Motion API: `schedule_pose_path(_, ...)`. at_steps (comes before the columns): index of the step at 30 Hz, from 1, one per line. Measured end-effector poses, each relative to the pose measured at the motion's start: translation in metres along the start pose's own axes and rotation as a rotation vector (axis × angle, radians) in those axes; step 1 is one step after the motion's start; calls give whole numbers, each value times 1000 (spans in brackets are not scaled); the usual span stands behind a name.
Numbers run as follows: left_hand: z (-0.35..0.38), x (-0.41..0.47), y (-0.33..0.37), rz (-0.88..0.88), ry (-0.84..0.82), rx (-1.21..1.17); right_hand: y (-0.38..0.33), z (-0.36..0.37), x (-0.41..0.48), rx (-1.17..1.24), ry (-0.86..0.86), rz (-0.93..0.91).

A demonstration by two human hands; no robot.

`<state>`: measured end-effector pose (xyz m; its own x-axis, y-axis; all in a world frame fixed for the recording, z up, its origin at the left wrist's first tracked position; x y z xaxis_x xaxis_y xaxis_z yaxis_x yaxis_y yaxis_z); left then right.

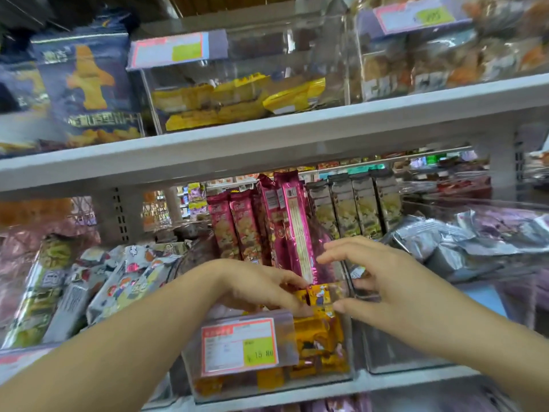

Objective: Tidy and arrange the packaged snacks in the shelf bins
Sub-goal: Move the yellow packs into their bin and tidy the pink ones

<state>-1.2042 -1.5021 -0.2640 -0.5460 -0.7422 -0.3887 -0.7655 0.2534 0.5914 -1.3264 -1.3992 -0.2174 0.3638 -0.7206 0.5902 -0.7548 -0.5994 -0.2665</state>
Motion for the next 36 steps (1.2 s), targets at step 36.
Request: schedule_pose_path(36, 2, -14, 16, 202, -66, -180, -1, 1, -2, 1, -21, 36)
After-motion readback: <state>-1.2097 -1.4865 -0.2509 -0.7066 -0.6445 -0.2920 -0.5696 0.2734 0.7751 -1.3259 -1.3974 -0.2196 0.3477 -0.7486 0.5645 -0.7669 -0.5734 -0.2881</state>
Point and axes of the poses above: each hand's wrist, its own x-axis towards the middle knuckle, its own z-axis out of the palm, y = z × x, the point moved 8 cm from there along x, towards the middle knuckle, and after that the axes turned 7 degrees about -x, right-handed, at the moved point
